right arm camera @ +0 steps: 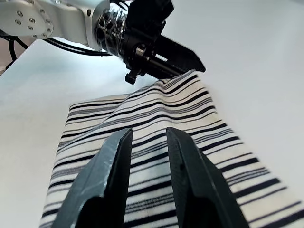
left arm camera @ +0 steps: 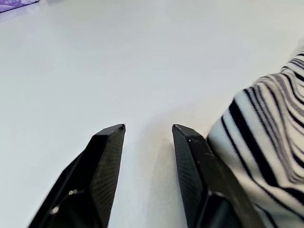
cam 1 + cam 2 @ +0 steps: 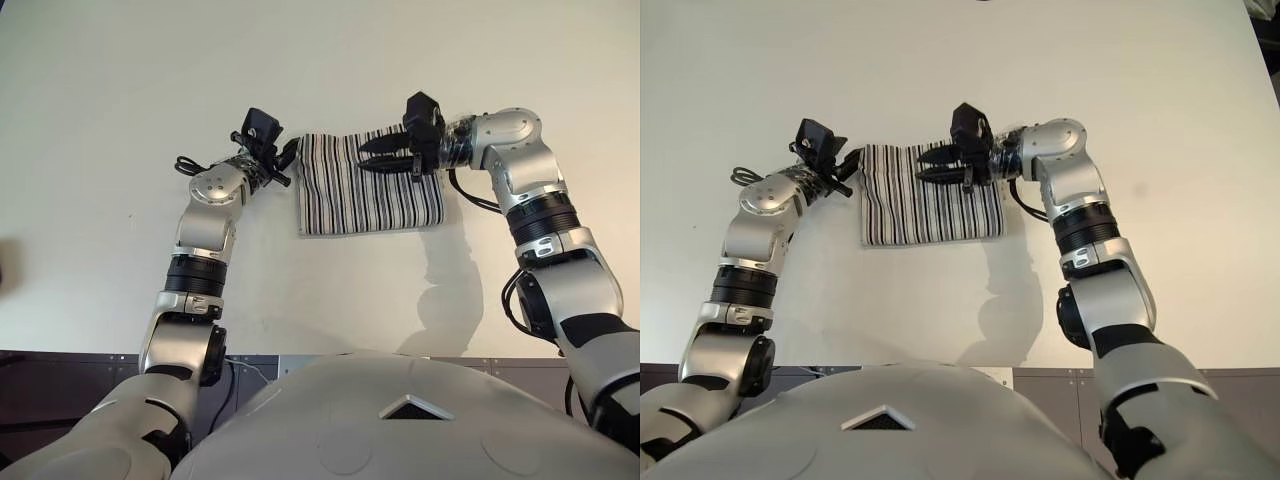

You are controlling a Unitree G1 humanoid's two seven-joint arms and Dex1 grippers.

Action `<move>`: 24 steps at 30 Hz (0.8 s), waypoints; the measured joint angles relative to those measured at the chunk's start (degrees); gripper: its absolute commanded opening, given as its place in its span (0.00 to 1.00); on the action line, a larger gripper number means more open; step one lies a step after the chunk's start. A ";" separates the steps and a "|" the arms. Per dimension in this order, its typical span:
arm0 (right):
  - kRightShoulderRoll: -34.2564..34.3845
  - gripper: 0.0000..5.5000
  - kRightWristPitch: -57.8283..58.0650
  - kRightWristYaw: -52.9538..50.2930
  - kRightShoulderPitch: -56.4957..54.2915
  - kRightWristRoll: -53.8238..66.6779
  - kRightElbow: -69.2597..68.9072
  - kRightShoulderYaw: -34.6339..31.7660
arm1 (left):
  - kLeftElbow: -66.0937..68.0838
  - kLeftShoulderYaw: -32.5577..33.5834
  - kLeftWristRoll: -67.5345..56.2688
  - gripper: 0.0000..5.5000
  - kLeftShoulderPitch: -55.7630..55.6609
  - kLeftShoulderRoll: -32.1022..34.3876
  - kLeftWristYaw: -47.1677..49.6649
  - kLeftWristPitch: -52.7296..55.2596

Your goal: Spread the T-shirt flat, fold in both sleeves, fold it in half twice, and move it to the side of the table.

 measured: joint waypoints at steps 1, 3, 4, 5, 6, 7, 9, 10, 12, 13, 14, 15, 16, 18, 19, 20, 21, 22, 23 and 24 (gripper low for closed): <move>0.11 0.23 -1.26 0.24 -0.49 -0.99 2.25 0.51 | 0.40 0.34 0.01 0.33 -0.01 0.03 0.00 -0.40; 0.38 0.23 -4.14 0.37 -1.39 -3.22 6.44 1.84 | 0.81 1.10 0.00 0.33 -0.11 0.07 0.03 -1.26; 0.57 0.23 -6.05 0.04 -1.61 -4.20 8.88 2.20 | 1.27 1.77 0.00 0.33 -0.23 0.11 0.24 -1.49; 0.76 0.23 -7.67 -0.47 -2.22 -4.58 10.63 2.23 | 1.63 2.17 0.00 0.33 -0.41 0.16 0.37 -1.57; 1.03 0.23 -8.86 -1.11 -3.03 -5.26 12.52 2.24 | 1.85 2.43 -0.01 0.33 -0.69 0.16 0.38 -1.77; 1.58 0.23 -10.22 -2.21 -3.97 -5.76 15.10 2.08 | 2.16 2.89 -0.02 0.33 -1.24 0.17 0.55 -2.42; 1.83 0.23 -11.42 -4.50 -5.05 -5.85 18.64 1.51 | 2.49 4.26 -0.02 0.33 -1.98 0.23 1.46 -3.71; 1.75 0.23 -11.94 -6.91 -5.74 -5.85 20.94 0.51 | 2.83 5.24 -0.01 0.33 -2.75 0.44 2.38 -4.70; 1.31 0.23 -12.05 -9.94 -6.40 -5.80 23.53 -1.12 | 3.89 6.84 0.07 0.33 -4.16 1.18 3.69 -6.70; 0.64 0.23 -11.95 -12.28 -6.70 -5.73 25.07 -2.53 | 5.09 7.85 0.18 0.33 -5.10 1.92 4.44 -8.09; -0.78 0.23 -11.64 -15.30 -6.90 -5.61 26.46 -3.94 | 6.09 9.08 0.52 0.33 -5.94 2.69 5.54 -9.02; -2.37 0.23 -11.01 -18.93 -6.92 -5.28 27.66 -5.47 | 6.78 9.96 0.53 0.33 -6.34 3.21 6.24 -9.99; -3.81 0.23 -10.17 -21.78 -6.65 -5.10 28.59 -6.85 | 7.02 10.72 0.51 0.33 -6.40 3.50 6.68 -10.52; -8.48 0.23 -8.80 -27.97 -5.33 -3.81 30.24 -10.33 | 7.32 11.34 0.54 0.33 -6.43 4.16 7.40 -11.12; -10.09 0.23 -8.65 -30.80 -4.38 -3.35 30.56 -11.99 | 7.34 11.35 0.61 0.33 -6.42 4.19 7.56 -11.40; -11.57 0.23 -8.44 -33.26 -3.57 -3.11 30.78 -13.04 | 7.31 11.30 0.78 0.33 -6.42 4.19 7.62 -11.78; -12.88 0.23 -8.27 -36.69 -2.46 -2.59 30.85 -14.57 | 7.27 11.23 1.05 0.33 -6.42 4.19 7.68 -12.19; -13.86 0.23 -8.04 -39.77 -1.52 -1.76 30.89 -16.04 | 7.24 11.18 1.15 0.33 -6.42 4.19 7.71 -12.32; -15.59 0.23 -7.67 -43.16 -0.35 -1.17 31.02 -17.77 | 7.20 11.13 1.22 0.33 -6.40 4.18 7.77 -12.35; -18.17 0.23 -6.81 -47.90 1.44 0.20 31.44 -20.60 | 6.92 11.05 1.30 0.33 -6.38 4.17 7.81 -12.40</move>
